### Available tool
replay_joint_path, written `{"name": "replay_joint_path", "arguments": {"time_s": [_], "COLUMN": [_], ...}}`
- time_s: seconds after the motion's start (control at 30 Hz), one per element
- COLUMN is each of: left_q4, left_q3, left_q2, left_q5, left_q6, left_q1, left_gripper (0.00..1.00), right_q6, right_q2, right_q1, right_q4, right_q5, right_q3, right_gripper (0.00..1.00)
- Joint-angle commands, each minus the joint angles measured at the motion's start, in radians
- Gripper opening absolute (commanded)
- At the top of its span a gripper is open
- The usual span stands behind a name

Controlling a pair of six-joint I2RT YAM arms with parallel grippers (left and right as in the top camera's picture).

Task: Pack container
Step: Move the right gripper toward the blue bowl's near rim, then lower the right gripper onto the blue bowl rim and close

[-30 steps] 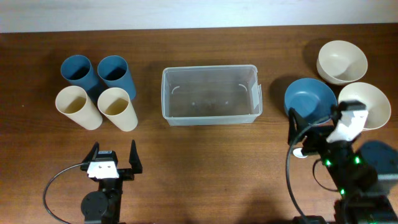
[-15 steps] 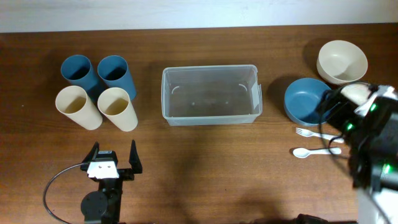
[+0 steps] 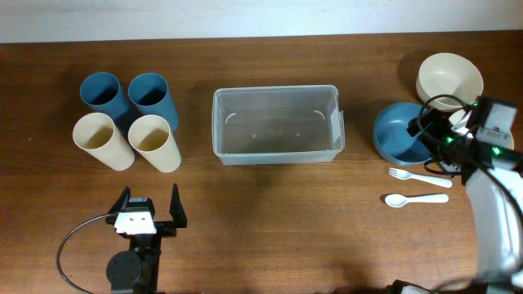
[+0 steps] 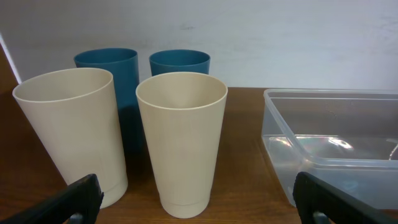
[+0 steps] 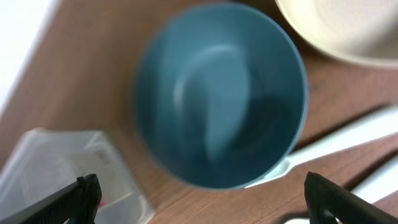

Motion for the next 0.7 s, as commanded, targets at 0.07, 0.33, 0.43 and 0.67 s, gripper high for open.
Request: {"name": "replay_joint_path", "arguments": {"time_s": [0.07, 0.33, 0.43, 0.67], "left_q4": [-0.008, -0.008, -0.007, -0.007], "left_q3": [-0.002, -0.002, -0.002, -0.002], "left_q2": [-0.009, -0.009, -0.009, -0.009], "left_q5": [-0.002, -0.002, -0.002, -0.002], "left_q6": [0.012, 0.012, 0.012, 0.012], "left_q1": [0.006, 0.006, 0.006, 0.006], "left_gripper": [1.0, 1.0, 1.0, 1.0], "right_q6": [0.092, 0.134, 0.137, 0.137], "right_q2": [0.11, 0.125, 0.125, 0.141], "right_q1": [-0.008, -0.067, -0.073, -0.071], "right_q4": [0.04, 0.013, 0.01, 0.025], "right_q5": [0.052, 0.075, 0.075, 0.078], "right_q3": [0.014, 0.013, 0.013, 0.013], "right_gripper": [0.99, 0.99, 0.99, 0.99]}}
